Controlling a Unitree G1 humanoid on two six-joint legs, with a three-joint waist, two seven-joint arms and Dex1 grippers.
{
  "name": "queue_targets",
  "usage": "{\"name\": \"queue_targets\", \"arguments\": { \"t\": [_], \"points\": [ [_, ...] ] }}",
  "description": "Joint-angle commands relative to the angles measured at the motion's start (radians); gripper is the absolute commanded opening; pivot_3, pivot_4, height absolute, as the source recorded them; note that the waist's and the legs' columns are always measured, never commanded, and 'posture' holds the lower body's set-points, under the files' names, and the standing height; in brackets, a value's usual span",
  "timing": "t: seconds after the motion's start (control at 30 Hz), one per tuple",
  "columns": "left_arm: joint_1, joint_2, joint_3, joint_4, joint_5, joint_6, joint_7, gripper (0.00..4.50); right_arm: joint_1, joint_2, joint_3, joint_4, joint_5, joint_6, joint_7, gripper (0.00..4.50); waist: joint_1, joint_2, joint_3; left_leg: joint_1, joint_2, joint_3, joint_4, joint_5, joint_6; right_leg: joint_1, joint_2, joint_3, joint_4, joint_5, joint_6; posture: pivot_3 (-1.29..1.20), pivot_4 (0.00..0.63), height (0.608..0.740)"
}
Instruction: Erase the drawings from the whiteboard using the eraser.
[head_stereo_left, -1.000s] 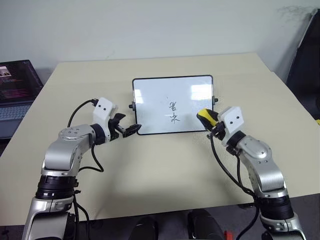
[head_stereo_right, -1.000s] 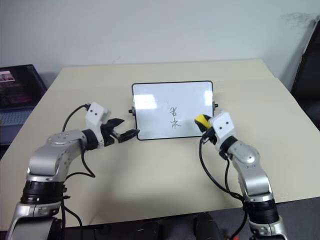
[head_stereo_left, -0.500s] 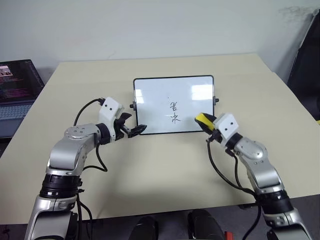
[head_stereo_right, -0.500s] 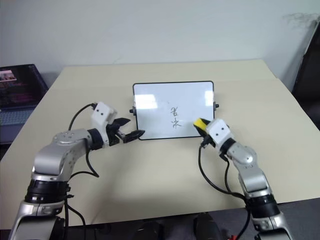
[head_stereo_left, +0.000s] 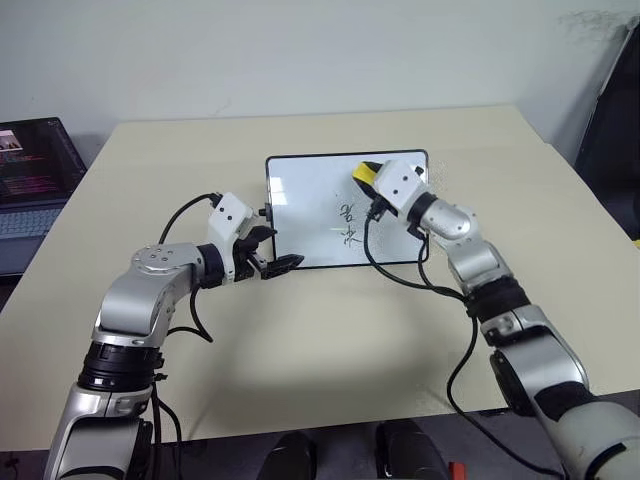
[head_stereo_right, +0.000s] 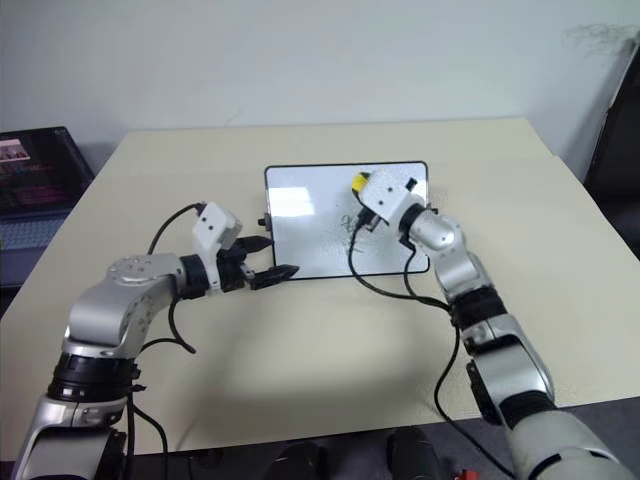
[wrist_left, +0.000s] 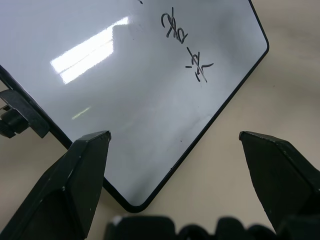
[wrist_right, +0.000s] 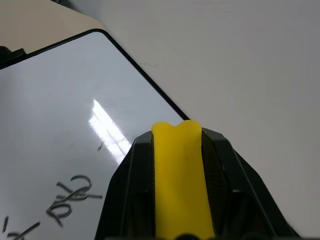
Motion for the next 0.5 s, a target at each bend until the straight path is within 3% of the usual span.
{"name": "queue_targets", "arguments": {
  "t": [0.03, 0.3, 0.5],
  "points": [
    [-0.035, 0.007, 0.012, -0.016, -0.003, -0.025, 0.002, 4.50, -0.067, 0.030, 0.003, 0.110, -0.014, -0.085, -0.023, 0.96, 0.000, 0.000, 0.000, 0.000, 0.000, 0.000, 0.000, 0.000, 0.000, 0.000, 0.000, 0.000, 0.000, 0.000, 0.000, 0.00, 0.150, 0.740],
    [-0.040, 0.007, 0.010, -0.012, -0.004, -0.027, 0.001, 4.50, -0.133, 0.092, 0.015, 0.323, -0.043, -0.128, -0.025, 0.96, -0.008, 0.000, 0.000, 0.000, 0.000, 0.000, 0.000, 0.000, 0.000, 0.000, 0.000, 0.000, 0.001, 0.000, 0.000, 0.00, 0.150, 0.740],
    [-0.052, 0.013, 0.023, 0.019, 0.007, -0.031, 0.017, 4.50, -0.101, 0.094, 0.034, 0.399, -0.064, -0.119, 0.038, 0.96, -0.023, 0.000, 0.000, 0.002, 0.000, 0.000, 0.001, 0.000, 0.000, 0.001, 0.000, 0.000, 0.002, 0.000, 0.000, 0.00, 0.150, 0.740]
  ]
}}
